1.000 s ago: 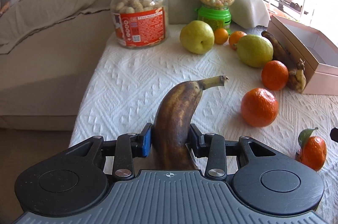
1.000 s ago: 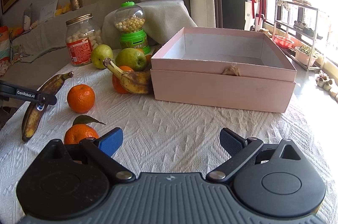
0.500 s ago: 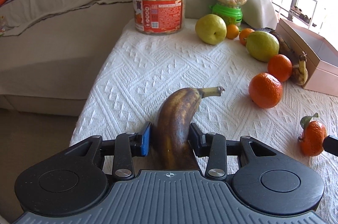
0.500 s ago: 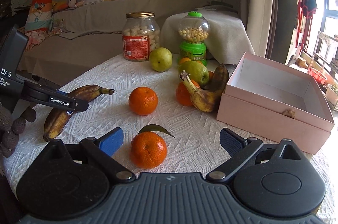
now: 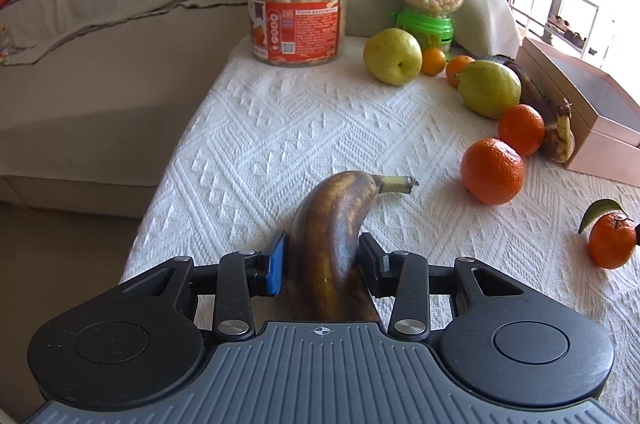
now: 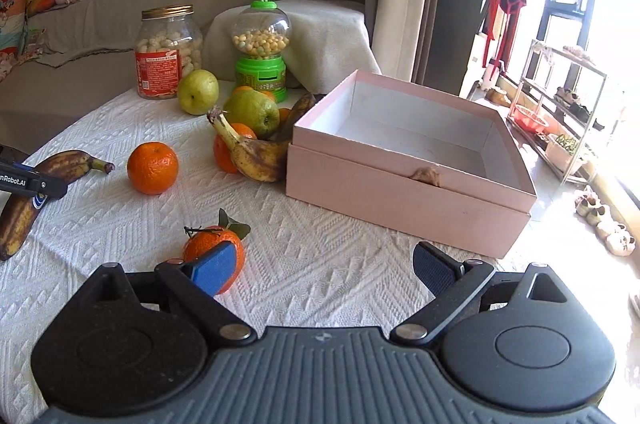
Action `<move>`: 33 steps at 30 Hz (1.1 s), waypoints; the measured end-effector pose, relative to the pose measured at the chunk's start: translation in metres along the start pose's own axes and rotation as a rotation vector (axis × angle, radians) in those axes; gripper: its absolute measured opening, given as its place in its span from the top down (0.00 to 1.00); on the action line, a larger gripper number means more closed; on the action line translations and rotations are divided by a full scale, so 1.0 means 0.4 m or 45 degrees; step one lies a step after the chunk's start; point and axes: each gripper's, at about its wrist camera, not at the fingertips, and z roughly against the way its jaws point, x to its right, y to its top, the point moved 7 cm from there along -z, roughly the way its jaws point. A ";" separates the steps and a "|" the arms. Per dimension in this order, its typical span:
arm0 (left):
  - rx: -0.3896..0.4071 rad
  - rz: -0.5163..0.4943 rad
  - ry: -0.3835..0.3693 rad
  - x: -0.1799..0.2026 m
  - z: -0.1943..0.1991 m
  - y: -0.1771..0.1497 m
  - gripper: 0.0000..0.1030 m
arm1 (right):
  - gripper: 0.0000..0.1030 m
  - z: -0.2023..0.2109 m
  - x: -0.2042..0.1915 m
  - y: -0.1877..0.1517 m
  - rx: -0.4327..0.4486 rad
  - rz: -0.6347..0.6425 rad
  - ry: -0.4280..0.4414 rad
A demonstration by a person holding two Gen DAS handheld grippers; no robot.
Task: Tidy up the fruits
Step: 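Grasp the leafy tangerine with the right gripper while the left gripper holds the banana, then lower the dark banana into the pink box with the left gripper while the right carries the tangerine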
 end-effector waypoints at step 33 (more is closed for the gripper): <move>0.484 -0.191 -0.250 0.157 0.282 0.177 0.60 | 0.57 0.071 0.029 0.063 0.112 -0.140 0.245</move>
